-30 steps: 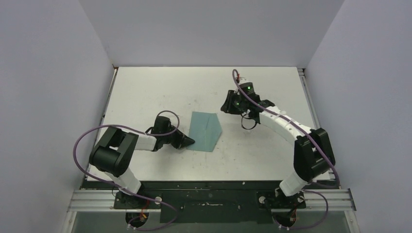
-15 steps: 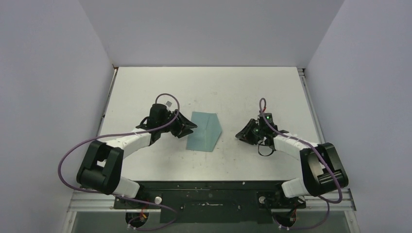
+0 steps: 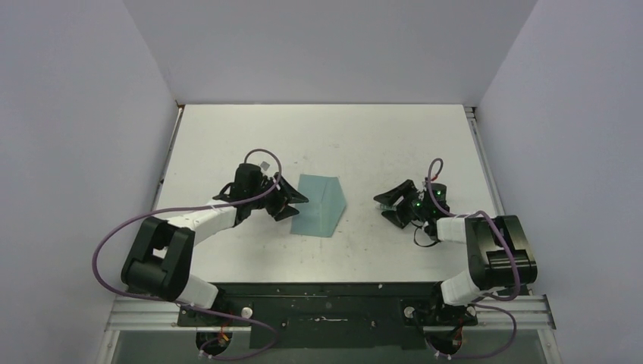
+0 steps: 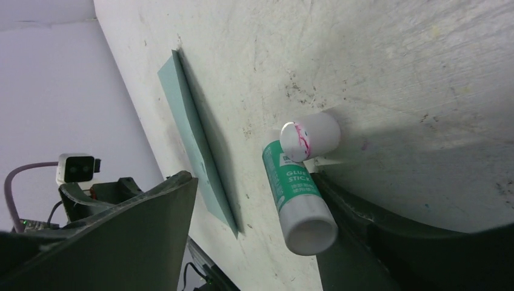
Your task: Place the letter into the envelope and seal it
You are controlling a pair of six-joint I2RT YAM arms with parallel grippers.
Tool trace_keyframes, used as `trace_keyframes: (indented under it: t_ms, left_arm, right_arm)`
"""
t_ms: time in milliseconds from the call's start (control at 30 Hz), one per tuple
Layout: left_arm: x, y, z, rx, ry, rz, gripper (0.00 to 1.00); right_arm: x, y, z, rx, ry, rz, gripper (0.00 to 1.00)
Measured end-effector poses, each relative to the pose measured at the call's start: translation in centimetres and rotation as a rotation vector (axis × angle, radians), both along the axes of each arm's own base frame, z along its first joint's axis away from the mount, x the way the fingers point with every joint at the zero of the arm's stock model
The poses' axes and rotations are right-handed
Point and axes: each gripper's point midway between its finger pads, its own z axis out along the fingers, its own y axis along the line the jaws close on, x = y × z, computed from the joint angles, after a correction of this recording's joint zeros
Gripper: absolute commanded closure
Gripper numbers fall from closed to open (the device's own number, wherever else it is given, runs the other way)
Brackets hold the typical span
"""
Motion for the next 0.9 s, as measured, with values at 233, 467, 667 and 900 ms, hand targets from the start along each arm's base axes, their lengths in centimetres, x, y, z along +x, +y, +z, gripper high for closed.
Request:
trace_keyframes:
  t_ms: [233, 467, 667, 900]
  left_arm:
    - [0.5, -0.2, -0.4, 0.008, 0.012, -0.009, 0.44]
    - [1.6, -0.6, 0.5, 0.009, -0.03, -0.026, 0.43]
    - [2.0, -0.8, 0.0, 0.019, -0.032, -0.048, 0.61]
    - [2.1, -0.8, -1.8, 0.058, -0.019, -0.088, 0.84]
  right_arm:
    - [-0.5, -0.8, 0.8, -0.018, -0.001, -0.011, 0.18]
    - [-2.8, -3.4, 0.6, -0.167, 0.066, -0.057, 0.16]
    - [-3.6, -5.0, 0.5, -0.274, 0.097, -0.069, 0.35]
    - [-3.1, -0.2, 4.5, -0.362, -0.054, 0.079, 0.51]
